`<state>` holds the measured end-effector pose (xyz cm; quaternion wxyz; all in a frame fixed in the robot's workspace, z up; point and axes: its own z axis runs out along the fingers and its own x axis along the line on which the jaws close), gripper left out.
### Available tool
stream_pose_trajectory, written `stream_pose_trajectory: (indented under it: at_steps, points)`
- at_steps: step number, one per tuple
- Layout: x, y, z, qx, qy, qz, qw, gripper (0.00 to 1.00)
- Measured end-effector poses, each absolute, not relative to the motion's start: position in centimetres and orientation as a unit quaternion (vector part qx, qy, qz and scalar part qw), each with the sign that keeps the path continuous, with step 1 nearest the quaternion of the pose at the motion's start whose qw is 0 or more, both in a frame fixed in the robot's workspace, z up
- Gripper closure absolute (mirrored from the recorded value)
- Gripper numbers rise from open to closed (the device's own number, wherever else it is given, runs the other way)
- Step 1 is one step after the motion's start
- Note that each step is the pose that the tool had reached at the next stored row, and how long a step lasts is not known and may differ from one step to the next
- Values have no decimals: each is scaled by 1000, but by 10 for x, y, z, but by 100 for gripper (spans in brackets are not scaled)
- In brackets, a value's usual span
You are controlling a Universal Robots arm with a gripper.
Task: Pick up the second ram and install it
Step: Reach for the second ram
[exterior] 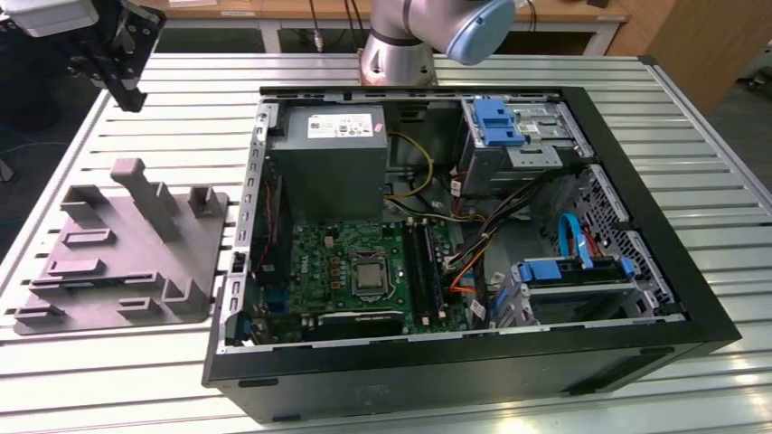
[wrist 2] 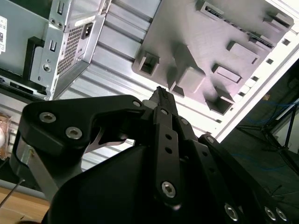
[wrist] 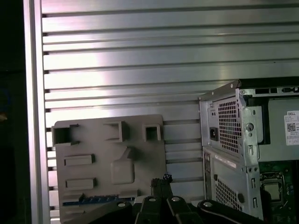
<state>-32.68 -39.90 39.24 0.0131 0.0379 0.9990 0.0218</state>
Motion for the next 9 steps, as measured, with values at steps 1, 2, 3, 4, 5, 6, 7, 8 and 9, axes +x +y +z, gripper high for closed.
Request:
stream_pose_trajectory:
  at_steps: [1,2,3,4,5,6,7,8,9]
  points:
    - [-329,-399,392,38,999,22,13,90]
    - [-331,-399,392,38,999,22,13,90]
    - [-333,-399,392,38,999,22,13,90]
    - [-336,-399,392,38,999,22,13,90]
    - [-339,-399,392,38,999,22,13,90]
    - [-341,-399,392,38,999,22,13,90]
    - [-344,-399,392,38,999,22,13,90]
    - [-347,-399,392,38,999,22,13,90]
    - [-350,-399,392,38,999,22,13,90]
